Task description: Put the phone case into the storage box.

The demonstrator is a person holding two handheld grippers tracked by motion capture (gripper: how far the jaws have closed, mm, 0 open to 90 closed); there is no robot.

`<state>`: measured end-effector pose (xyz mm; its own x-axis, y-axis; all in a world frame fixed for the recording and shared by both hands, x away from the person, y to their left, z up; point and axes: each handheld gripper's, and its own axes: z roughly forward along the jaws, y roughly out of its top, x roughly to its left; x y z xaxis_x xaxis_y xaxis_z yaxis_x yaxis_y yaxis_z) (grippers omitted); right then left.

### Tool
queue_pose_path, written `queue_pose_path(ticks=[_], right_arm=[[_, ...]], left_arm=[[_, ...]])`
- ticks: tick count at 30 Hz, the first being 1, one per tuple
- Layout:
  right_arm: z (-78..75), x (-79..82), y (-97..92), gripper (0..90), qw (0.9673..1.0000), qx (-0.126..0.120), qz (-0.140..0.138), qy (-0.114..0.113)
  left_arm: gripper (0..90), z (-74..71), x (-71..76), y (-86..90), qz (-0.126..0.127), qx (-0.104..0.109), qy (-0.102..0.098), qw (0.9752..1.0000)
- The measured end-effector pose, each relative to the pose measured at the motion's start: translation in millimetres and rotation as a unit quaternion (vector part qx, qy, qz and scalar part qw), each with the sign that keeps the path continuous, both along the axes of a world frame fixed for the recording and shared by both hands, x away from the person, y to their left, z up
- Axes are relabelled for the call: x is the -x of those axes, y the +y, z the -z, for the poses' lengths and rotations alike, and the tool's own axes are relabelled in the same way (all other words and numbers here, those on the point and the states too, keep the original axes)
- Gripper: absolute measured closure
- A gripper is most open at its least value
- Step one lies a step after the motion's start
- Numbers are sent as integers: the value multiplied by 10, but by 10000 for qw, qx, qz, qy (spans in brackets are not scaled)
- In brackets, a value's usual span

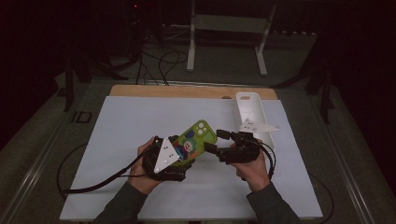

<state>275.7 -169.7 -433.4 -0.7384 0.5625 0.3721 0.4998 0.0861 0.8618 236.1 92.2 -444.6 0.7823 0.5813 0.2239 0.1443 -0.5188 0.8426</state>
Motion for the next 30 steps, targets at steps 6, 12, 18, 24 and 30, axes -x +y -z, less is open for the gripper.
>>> queue_pose_path(ticks=[6,12,18,24,30], right_arm=[[6,-20,32,482,9997,-134,-193,98],[11,-28,36,615,9989,-265,-347,184],[9,-44,16,690,9968,-547,-532,252],[-29,-20,60,774,9929,-756,-892,211],[-32,-23,49,775,9925,-734,-967,170]], left_arm=[[164,-31,0,-36,56,40,-31,10000],[163,-18,-7,-36,58,-4,-4,10000],[163,-5,-19,-43,71,-47,28,10000],[160,20,-56,-54,104,-1,146,9998],[154,-1,-63,-18,226,38,214,9995]])
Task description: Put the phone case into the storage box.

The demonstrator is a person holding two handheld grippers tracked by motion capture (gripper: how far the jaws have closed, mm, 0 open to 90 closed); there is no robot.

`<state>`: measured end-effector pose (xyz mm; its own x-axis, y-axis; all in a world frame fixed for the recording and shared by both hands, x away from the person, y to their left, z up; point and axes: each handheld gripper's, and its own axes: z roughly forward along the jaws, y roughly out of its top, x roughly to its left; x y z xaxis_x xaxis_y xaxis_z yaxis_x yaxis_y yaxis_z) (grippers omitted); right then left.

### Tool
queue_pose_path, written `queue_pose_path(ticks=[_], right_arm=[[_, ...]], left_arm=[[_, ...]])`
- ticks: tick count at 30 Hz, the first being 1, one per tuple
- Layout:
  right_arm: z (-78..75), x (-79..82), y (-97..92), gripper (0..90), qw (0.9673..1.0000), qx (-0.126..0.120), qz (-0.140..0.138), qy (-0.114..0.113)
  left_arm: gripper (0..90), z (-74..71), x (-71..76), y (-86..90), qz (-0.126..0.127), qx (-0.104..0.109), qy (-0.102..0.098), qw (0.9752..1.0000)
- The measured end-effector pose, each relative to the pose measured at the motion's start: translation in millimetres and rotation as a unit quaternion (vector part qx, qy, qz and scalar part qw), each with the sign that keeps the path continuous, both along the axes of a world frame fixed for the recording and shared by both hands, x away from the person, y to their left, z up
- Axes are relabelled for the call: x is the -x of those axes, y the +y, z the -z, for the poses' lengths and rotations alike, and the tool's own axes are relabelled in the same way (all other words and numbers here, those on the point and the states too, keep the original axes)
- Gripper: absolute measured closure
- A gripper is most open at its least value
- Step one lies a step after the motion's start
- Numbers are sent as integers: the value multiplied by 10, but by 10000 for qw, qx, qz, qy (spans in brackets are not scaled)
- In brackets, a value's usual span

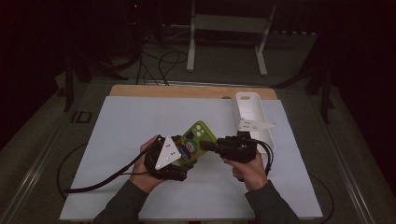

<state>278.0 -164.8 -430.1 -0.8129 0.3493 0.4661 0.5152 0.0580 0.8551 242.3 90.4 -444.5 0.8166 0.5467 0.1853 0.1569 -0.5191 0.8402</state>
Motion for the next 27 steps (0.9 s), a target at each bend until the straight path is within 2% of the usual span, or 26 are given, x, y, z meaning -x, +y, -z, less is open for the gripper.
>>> queue_pose_path(ticks=[7,13,18,20,27], right_arm=[[-10,3,-55,775,9999,141,35,-62],[-22,5,-105,775,9996,222,7,-157],[-40,14,-133,775,9992,306,-54,-250],[-50,14,-153,775,9990,347,-91,-286],[-71,18,-179,775,9988,329,-189,-302]], left_arm=[[141,-36,-21,52,36,76,54,10000],[135,-39,-57,85,259,114,228,9993],[150,-28,-73,80,416,151,346,9984],[150,-18,-95,78,508,176,453,9975],[151,-14,-135,85,682,267,617,9954]])
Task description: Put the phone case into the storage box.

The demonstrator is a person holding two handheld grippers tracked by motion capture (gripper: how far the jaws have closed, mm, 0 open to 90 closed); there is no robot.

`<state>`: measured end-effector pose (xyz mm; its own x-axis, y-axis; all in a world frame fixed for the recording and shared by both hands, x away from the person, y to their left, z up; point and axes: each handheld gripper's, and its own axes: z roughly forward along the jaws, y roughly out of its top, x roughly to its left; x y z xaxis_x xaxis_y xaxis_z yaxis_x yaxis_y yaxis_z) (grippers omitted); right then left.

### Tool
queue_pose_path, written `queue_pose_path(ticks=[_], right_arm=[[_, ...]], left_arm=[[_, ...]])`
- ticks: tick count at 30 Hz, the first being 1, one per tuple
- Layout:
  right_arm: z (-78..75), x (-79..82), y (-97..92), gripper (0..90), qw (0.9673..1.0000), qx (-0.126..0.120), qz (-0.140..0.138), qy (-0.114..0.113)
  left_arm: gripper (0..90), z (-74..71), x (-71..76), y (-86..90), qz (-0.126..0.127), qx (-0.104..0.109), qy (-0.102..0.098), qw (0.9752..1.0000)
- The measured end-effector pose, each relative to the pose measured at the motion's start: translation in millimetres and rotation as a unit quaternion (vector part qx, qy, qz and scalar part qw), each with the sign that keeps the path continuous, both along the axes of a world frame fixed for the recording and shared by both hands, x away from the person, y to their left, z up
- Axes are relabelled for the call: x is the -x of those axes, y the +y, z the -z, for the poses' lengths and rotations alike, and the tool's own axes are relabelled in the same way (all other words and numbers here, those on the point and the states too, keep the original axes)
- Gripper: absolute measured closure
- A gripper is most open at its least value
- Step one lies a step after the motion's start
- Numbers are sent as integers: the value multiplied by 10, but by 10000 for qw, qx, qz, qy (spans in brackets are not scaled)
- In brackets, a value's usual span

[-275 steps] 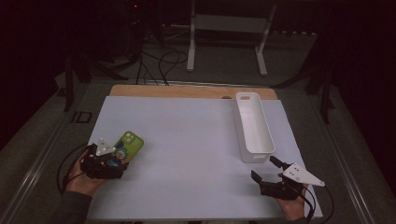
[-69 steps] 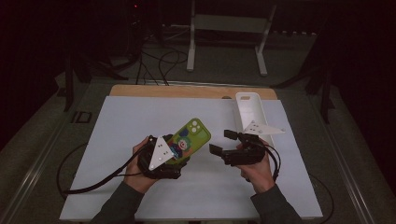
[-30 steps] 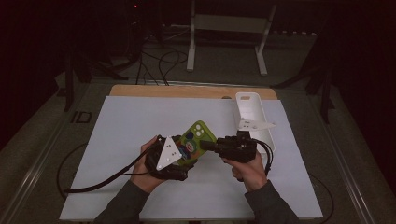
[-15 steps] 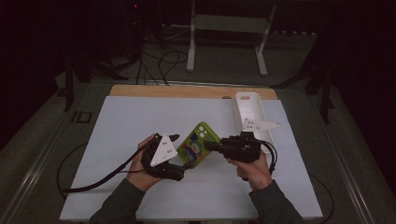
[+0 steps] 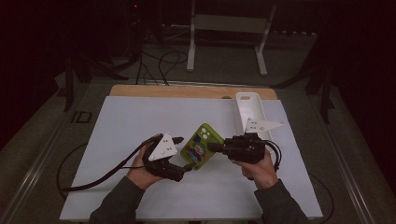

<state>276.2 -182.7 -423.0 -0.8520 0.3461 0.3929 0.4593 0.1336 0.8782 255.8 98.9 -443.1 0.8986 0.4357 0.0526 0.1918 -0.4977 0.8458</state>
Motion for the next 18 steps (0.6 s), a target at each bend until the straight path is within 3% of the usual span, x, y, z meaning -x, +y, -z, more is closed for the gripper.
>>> queue_pose_path(ticks=[9,18], right_arm=[[-31,29,22,775,9997,-26,-230,-121],[-65,48,16,776,9990,-37,-413,-172]], left_arm=[[181,16,-42,17,270,125,192,9994],[304,31,-74,34,420,166,309,9985]])
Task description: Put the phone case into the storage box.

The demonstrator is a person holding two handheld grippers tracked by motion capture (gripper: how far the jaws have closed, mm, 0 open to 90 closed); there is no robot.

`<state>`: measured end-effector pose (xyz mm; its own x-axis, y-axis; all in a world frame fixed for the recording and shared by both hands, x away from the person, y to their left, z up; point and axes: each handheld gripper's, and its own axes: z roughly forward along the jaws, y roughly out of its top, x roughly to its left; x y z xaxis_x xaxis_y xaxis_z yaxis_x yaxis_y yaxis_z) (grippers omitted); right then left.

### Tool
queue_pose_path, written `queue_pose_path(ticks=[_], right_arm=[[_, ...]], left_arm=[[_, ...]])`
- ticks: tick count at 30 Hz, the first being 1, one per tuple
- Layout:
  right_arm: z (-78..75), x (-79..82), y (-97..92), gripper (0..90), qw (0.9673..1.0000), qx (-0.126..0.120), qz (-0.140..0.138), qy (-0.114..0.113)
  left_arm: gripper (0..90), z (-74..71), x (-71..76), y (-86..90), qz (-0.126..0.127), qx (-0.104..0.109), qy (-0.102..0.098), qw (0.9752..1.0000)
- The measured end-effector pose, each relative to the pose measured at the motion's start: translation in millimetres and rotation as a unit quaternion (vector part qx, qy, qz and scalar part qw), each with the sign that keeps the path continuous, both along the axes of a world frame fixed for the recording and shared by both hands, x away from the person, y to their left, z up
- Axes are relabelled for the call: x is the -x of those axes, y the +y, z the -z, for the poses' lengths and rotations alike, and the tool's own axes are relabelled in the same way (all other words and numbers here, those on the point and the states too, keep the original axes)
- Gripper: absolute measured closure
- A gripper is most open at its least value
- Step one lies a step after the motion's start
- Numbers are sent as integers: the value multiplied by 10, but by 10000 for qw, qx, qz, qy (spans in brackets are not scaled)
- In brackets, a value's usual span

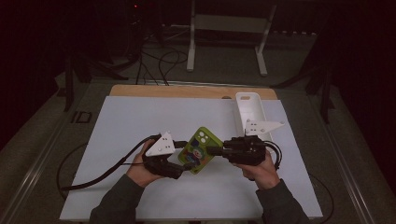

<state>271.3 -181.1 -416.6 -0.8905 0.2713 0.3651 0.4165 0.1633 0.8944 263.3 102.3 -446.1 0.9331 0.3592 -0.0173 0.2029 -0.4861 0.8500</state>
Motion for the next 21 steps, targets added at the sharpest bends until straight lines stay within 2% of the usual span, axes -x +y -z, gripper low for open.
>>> queue_pose_path(ticks=[3,9,12,14,18,21], right_arm=[[-4,6,3,776,10000,-4,-36,-12],[-19,10,2,776,9998,-8,-159,-93],[-24,11,2,775,9998,31,-177,-117],[-18,-4,-11,774,9998,58,-125,-147],[-1,-26,-58,771,9997,153,38,-184],[-2,-24,-74,768,9994,214,130,-243]], left_arm=[[355,3,-9,2,-10,-25,41,10000],[422,4,-18,14,131,11,139,9998],[491,-1,-10,14,163,17,118,9998],[539,-4,9,10,154,-49,67,9998],[648,-3,24,29,251,-67,118,9996],[686,-1,21,24,306,-46,173,9994]])
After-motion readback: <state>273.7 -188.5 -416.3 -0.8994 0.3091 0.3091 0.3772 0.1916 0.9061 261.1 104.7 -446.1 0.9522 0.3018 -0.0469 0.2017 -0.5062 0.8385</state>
